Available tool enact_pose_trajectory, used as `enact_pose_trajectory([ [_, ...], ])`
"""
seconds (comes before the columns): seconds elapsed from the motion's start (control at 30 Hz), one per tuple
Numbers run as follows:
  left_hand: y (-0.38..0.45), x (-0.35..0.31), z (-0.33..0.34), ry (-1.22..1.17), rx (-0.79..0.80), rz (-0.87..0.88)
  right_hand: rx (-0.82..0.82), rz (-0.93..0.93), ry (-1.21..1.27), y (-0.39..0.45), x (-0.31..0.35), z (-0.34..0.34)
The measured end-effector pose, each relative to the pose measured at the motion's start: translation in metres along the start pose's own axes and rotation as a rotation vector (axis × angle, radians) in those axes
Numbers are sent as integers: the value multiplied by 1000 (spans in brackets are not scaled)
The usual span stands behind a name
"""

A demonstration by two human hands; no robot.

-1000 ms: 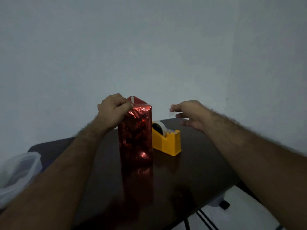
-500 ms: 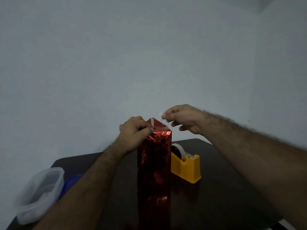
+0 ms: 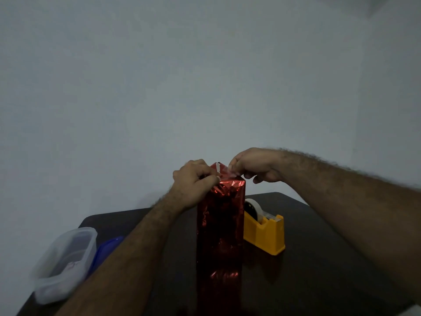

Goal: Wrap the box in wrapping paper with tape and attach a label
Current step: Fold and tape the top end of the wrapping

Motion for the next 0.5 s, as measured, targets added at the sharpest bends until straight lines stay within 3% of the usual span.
enact_pose_trajectory([
  [0.27, 0, 0, 0, -1, -4, -2, -1, -13, -166, 9, 9, 1],
  [0.5, -1, -2, 0, 31, -4, 5, -106, -113, -264, 13, 22, -5],
])
Point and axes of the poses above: each hand's wrist, its own y-axis towards the middle knuckle, its own z-axis out of the palm, x = y × z, the point moved 9 cm from there along y, towards the middle knuckle, and after that the axes turned 9 degrees about -z, right-handed, at the moved point
